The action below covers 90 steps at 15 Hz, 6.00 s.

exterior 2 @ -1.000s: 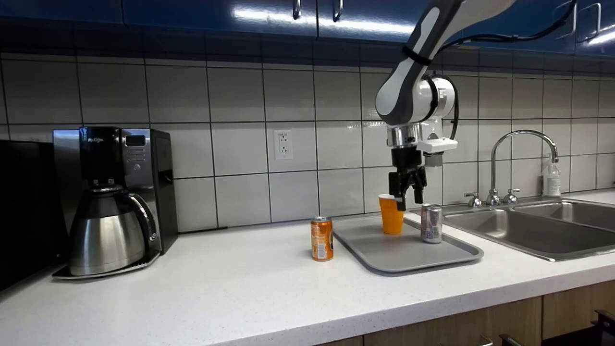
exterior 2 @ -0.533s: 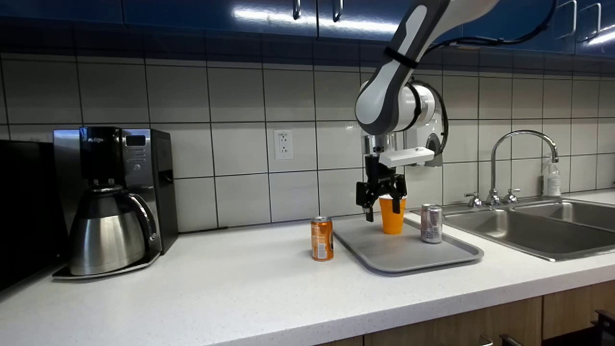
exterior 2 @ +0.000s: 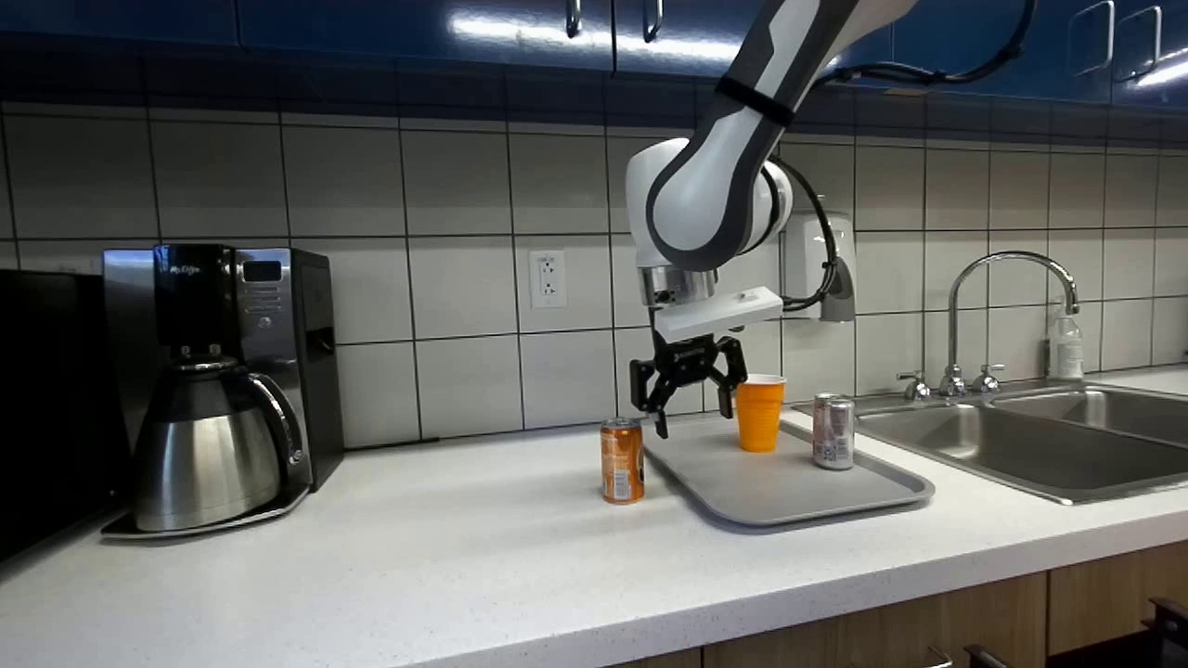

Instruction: Pick up the silver coke can and place it on the gray tray, pick up the orange fanta can and place it on the gray tray

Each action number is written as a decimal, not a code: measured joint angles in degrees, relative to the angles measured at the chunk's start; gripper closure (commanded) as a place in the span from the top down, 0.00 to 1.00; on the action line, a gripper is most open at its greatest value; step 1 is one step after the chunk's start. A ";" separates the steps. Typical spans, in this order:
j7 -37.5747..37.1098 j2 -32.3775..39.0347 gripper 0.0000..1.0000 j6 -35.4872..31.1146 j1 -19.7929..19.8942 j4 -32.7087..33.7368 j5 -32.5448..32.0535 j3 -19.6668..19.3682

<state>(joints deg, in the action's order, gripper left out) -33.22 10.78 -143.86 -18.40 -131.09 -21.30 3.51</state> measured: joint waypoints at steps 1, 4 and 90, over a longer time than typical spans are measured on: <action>-4.07 0.03 1.00 0.00 -1.23 0.06 -0.90 0.37; -14.30 0.75 1.00 0.02 -4.18 1.01 -3.61 1.16; -5.95 20.29 0.74 9.82 -4.40 24.56 6.60 0.78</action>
<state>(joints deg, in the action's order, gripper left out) -39.17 31.06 -134.04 -22.80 -106.53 -14.70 4.29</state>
